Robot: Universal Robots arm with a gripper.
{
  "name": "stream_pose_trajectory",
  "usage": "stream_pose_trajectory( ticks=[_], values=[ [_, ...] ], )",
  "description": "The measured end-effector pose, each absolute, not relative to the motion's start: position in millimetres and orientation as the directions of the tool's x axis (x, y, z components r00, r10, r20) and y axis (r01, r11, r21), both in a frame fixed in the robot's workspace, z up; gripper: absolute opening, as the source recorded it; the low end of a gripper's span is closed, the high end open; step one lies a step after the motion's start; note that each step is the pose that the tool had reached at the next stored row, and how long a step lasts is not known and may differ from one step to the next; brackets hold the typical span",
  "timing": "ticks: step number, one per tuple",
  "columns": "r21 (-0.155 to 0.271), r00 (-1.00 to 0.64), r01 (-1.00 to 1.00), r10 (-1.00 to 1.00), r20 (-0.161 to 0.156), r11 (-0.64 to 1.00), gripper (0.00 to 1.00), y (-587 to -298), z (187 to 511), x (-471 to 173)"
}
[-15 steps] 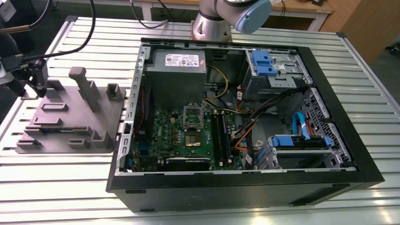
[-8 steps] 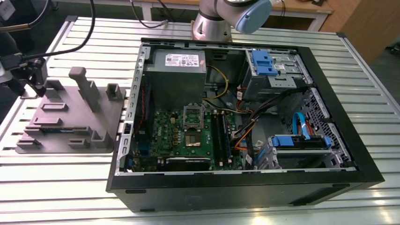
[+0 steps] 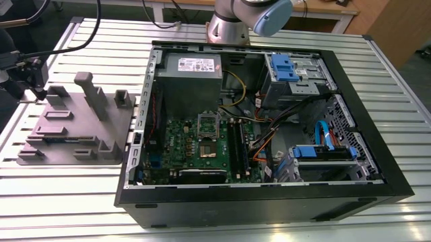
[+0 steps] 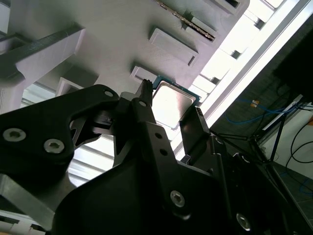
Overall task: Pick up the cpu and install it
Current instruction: 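Pick up the cpu and move it towards the insertion slot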
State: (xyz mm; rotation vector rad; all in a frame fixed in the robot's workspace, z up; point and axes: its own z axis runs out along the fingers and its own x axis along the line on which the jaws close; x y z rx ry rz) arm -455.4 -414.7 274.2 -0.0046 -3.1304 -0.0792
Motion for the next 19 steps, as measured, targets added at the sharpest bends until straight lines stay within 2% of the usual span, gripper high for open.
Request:
stream_pose_trajectory(
  ticks=[19],
  values=[
    [0.05,-1.0,0.003,0.003,0.01,0.999,0.47,-414.4,280.1,-455.4]
  ],
)
